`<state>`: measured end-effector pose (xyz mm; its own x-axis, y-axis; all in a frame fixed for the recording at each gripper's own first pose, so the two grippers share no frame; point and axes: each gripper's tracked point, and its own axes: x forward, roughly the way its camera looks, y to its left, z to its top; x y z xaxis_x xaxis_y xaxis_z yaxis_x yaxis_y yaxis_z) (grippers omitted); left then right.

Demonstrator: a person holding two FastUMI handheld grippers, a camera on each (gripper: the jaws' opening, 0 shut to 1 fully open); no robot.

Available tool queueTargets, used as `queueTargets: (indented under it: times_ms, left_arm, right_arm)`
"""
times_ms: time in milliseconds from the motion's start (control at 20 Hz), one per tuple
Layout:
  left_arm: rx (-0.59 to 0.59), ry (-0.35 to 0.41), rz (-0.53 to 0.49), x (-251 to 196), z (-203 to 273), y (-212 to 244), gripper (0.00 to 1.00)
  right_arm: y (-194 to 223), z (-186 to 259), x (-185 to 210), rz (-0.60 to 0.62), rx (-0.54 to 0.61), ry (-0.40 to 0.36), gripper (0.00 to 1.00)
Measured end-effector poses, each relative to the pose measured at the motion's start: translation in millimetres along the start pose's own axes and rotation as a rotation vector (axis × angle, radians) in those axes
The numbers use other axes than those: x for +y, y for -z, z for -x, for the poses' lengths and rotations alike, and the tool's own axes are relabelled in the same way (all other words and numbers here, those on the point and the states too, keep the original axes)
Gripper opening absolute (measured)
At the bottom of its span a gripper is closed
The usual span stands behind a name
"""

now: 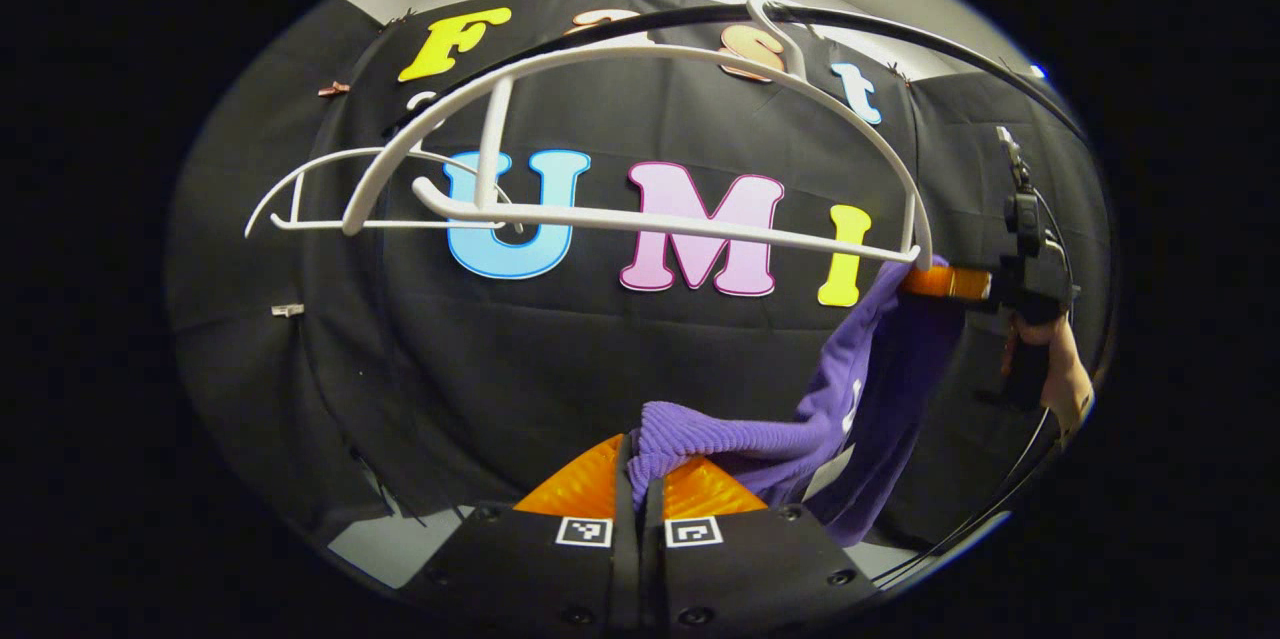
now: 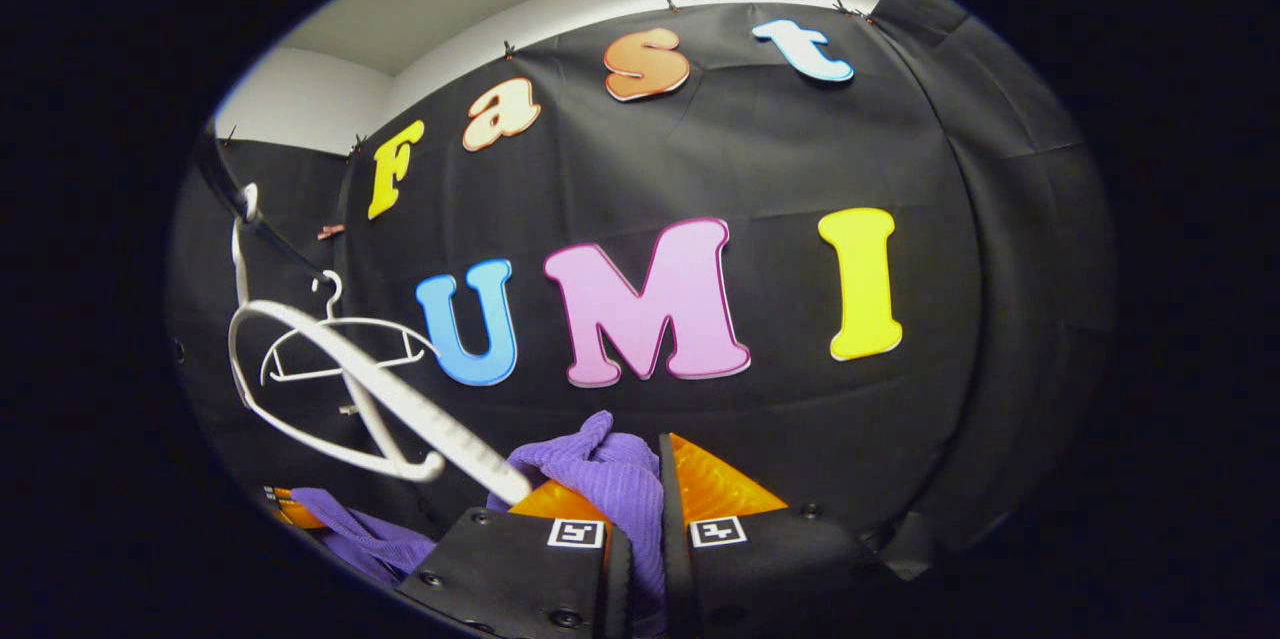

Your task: Grasp the clothes on the hanger with both hands and then place them into the laundry hamper below.

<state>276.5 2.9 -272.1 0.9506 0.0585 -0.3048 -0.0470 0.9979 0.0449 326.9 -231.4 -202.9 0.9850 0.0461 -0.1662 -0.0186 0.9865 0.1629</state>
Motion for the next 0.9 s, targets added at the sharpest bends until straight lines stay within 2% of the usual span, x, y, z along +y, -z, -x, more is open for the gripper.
queueTargets:
  times_ms: [100, 250, 450, 600, 650, 700, 900]
  left_arm:
    - [0.023, 0.003, -0.002, -2, 3, 6, 0.05]
    - [0.081, 0.020, 0.020, -6, 10, 27, 0.05]
    - [0.168, 0.028, 0.044, -11, 24, 59, 0.05]
    - [0.196, 0.040, 0.072, -13, 38, 69, 0.05]
    - [0.213, 0.039, 0.081, -12, 39, 75, 0.05]
    - [0.242, 0.033, 0.085, -10, 38, 83, 0.05]
    - [0.415, 0.010, 0.098, -9, 48, 133, 0.05]
  right_arm:
    - [37, 13, 13, -0.025, 0.087, -0.028, 0.17]
    - [91, 36, 54, -0.021, 0.223, -0.116, 0.17]
    - [132, 66, 123, 0.032, 0.363, -0.289, 0.17]
    - [152, 97, 158, 0.117, 0.404, -0.416, 0.17]
    - [165, 103, 164, 0.141, 0.440, -0.438, 0.12]
    - [184, 109, 165, 0.163, 0.493, -0.439, 0.17]
    - [244, 134, 164, 0.213, 0.720, -0.414, 0.17]
